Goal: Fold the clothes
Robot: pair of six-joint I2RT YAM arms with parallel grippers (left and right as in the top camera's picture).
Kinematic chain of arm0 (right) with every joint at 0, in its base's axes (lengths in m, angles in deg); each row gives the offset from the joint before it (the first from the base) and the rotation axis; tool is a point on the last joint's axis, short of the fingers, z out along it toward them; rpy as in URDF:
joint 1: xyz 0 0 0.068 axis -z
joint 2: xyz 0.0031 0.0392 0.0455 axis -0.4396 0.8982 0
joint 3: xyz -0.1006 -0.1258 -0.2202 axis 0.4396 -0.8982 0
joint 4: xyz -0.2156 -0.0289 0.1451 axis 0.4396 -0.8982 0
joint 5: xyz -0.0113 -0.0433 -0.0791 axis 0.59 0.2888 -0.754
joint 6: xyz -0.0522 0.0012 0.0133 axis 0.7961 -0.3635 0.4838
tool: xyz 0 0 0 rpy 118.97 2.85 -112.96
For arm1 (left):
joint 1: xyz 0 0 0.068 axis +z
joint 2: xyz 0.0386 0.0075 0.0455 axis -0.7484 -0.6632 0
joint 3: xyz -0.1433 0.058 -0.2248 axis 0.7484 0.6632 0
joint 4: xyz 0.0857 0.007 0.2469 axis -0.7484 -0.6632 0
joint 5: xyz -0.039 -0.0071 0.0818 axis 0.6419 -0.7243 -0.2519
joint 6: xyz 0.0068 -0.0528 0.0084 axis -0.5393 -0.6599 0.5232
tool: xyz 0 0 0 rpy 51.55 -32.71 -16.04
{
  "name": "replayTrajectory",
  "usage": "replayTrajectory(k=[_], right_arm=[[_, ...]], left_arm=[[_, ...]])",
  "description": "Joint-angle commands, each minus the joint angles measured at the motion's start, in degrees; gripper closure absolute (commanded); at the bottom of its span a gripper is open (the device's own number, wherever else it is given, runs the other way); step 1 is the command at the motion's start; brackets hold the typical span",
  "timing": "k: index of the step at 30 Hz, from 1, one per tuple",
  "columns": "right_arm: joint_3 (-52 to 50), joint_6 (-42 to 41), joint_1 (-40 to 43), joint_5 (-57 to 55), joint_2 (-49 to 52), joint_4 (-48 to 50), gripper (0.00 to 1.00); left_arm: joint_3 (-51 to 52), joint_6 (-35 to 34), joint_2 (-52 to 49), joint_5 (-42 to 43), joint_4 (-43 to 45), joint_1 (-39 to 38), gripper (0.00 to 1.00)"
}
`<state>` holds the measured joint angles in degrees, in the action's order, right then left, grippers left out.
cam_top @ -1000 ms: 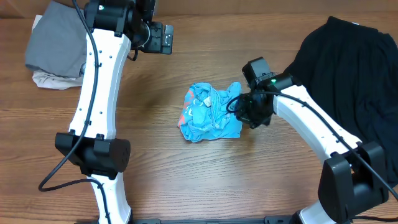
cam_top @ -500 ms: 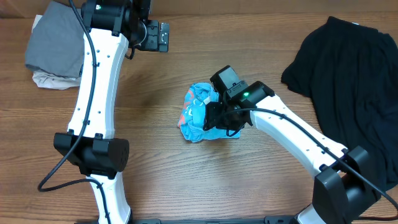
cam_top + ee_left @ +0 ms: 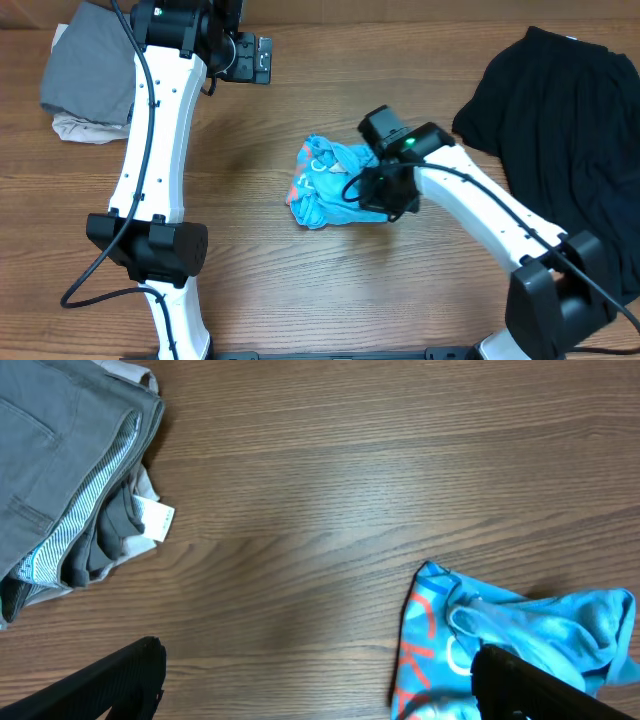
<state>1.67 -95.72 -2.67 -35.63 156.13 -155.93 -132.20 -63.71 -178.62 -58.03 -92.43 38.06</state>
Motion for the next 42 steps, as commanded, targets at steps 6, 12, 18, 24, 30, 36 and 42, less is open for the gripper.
replayTrajectory(k=[6,12,18,24,30,36,42], right_arm=[[0.07,5.42,8.15,-7.26,-5.62,-4.85,0.96],[-1.36,9.99,10.19,-12.09,-5.27,-3.76,0.62],[4.26,16.59,10.99,-10.21,-5.31,-3.52,0.35],[11.5,26.43,9.73,-5.16,-4.94,7.85,0.32],[11.47,31.56,9.51,-3.69,3.69,14.62,0.29],[11.47,33.46,9.2,3.54,10.88,16.96,0.28],[11.47,33.46,7.8,5.62,13.18,19.91,0.31]], left_arm=[[0.26,-0.13,-0.5,-0.74,0.04,0.31,0.0],[0.24,-0.11,-0.5,-0.74,0.0,0.31,0.0],[0.24,-0.11,-0.5,-0.76,0.07,0.33,0.0],[0.24,-0.15,-0.5,-0.74,0.87,0.31,0.0],[0.24,-0.13,-0.5,-0.74,0.87,0.31,0.0],[0.24,-0.13,-0.5,-0.74,0.96,0.31,0.0],[0.24,-0.15,-0.5,-0.74,1.05,0.31,0.0]])
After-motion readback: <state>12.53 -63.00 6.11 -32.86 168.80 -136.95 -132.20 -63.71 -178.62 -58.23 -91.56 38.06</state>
